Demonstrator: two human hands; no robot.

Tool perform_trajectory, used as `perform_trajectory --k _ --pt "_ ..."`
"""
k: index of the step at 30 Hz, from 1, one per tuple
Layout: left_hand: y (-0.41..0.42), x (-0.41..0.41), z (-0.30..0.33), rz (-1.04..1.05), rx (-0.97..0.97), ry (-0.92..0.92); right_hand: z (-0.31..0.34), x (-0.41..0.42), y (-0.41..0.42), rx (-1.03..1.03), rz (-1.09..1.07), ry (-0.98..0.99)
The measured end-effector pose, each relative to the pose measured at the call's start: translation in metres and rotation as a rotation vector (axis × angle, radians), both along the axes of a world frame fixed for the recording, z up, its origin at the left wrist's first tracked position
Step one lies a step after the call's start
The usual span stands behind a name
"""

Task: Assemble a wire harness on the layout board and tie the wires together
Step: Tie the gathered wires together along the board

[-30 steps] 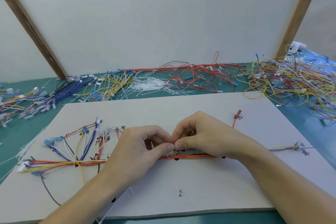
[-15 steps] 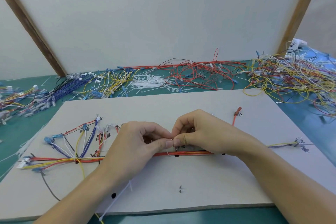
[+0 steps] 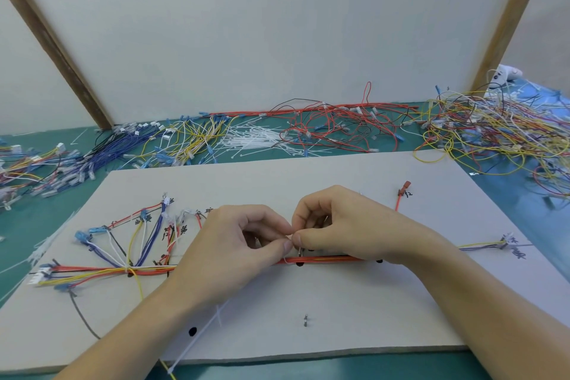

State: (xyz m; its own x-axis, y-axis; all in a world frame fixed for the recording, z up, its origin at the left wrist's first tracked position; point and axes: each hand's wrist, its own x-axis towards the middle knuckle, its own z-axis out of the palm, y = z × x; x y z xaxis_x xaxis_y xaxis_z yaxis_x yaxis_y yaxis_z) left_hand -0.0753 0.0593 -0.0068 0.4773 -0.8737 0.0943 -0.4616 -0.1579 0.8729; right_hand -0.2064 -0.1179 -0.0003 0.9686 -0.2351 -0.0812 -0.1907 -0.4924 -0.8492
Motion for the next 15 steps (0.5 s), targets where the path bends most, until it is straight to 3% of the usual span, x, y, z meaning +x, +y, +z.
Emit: perform_trajectory --k 15 --pt "0.0008 -0.0019 0.0045 0.011 -0.001 -0.085 0.0022 -0.0025 -0.0043 0.133 0.025 0.007"
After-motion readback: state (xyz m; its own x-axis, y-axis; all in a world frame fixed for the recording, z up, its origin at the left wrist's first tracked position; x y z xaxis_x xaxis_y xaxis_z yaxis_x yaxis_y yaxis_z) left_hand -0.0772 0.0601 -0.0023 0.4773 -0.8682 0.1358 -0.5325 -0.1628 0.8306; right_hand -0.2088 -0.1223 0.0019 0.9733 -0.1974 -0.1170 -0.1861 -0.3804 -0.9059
